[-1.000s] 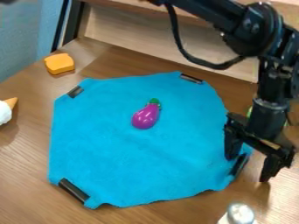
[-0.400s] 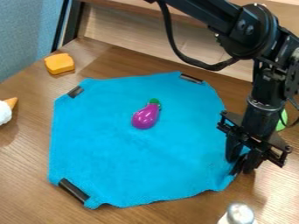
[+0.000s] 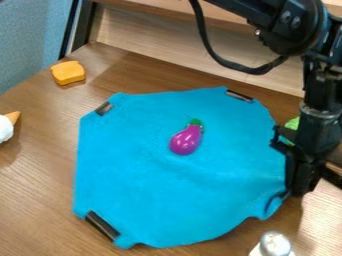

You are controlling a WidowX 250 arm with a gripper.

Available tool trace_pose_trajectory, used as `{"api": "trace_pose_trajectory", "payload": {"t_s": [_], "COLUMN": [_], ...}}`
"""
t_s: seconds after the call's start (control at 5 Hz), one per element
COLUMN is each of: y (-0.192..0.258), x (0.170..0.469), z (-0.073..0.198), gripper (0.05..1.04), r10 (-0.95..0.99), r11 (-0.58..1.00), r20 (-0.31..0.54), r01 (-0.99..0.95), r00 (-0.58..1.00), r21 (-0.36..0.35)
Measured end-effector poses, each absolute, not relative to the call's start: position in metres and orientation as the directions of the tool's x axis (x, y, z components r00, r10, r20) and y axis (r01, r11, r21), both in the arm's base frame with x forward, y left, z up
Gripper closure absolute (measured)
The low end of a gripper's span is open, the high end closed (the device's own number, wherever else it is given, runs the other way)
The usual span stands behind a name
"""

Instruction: Fold the cloth into the right to left

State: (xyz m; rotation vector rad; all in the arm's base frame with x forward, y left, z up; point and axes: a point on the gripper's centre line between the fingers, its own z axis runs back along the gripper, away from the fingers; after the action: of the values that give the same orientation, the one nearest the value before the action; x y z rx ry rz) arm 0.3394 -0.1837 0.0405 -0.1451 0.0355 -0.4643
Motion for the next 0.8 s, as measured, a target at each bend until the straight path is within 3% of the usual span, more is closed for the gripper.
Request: {"api": "trace_pose_trajectory", "payload": {"t_s": [0.4,0.8], "y": [-0.145,-0.080], "x": [0.355,0.361], "z": [0.080,0.099], "gripper": [1.029,1.029], "r10": [-0.458,-0.372], "r11": [0.866,0.905], "r20": [0.073,0.067], "r01": [0.463,0.378], "r00": [0.886,0.926], "r21": [-0.189,-0.196]}}
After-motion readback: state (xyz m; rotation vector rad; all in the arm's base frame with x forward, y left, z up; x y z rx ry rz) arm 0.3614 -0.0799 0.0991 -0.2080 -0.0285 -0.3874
